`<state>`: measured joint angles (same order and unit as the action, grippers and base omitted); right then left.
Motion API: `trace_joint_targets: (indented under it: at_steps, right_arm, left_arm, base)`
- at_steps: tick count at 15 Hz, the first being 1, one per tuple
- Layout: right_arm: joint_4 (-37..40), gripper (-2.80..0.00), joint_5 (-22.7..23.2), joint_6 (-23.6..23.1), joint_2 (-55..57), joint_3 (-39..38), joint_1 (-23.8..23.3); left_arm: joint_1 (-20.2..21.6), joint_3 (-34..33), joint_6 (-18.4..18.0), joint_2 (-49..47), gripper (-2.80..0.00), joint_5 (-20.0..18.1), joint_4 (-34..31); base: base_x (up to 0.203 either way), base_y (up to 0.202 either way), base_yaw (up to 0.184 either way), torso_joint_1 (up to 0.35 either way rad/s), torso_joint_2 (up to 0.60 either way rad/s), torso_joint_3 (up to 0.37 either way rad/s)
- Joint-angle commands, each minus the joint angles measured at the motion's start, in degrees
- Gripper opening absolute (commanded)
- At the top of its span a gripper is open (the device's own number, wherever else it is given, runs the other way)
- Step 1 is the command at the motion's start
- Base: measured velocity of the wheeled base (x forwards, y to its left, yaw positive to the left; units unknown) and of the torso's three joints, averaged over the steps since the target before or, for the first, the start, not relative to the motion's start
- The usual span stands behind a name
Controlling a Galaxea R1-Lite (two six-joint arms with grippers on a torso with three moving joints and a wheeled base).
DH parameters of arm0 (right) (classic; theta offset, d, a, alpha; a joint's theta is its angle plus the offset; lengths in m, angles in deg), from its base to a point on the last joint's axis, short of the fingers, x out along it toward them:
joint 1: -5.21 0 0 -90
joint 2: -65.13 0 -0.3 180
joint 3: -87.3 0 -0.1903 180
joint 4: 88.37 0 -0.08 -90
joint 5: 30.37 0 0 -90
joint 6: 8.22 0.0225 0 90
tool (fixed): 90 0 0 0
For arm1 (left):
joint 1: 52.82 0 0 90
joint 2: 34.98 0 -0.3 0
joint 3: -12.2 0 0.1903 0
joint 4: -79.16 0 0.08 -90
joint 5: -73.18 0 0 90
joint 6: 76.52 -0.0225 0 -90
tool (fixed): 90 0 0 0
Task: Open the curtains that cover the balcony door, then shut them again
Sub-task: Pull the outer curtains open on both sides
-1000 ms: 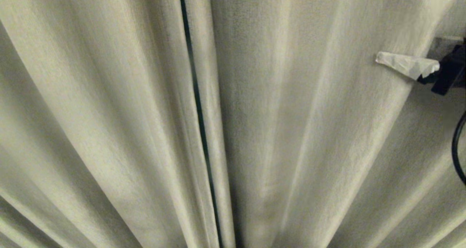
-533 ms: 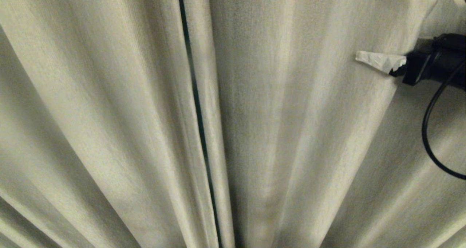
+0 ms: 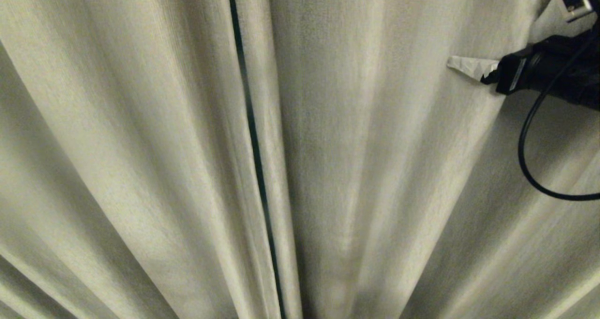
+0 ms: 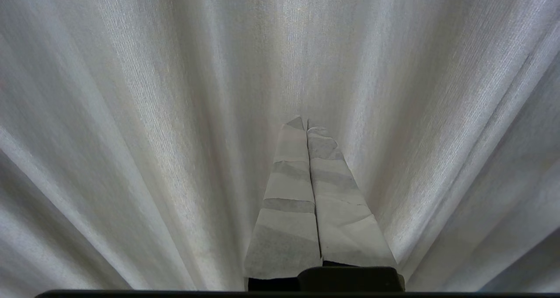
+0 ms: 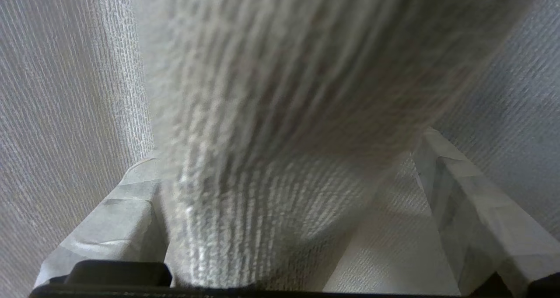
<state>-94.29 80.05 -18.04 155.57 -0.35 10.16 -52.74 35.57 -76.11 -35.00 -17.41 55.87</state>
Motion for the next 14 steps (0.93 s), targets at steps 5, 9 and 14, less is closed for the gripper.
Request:
trace_joint_targets:
  at_steps: [5, 9, 14]
  right_arm:
    - [-3.3, -2.8, 0.15, -0.03, 1.57, 0.62, 0.4]
    - [-3.88, -2.8, 0.15, -0.11, 1.57, 0.54, 0.5]
    - [-5.51, -2.8, 0.15, -0.09, 1.35, 0.01, 0.5]
  left_arm:
    - [0.01, 0.0, 0.02, 0.02, -2.8, -0.02, 0.09]
    - [0.01, 0.0, 0.02, 0.02, -2.8, -0.02, 0.05]
    - [0.01, 0.0, 0.02, 0.02, -2.8, -0.02, 0.01]
  base:
    - [0.0, 0.0, 0.0, 0.0, 0.0, 0.0]
    - [0.0, 0.0, 0.0, 0.0, 0.0, 0.0]
    - [0.0, 0.0, 0.0, 0.0, 0.0, 0.0]
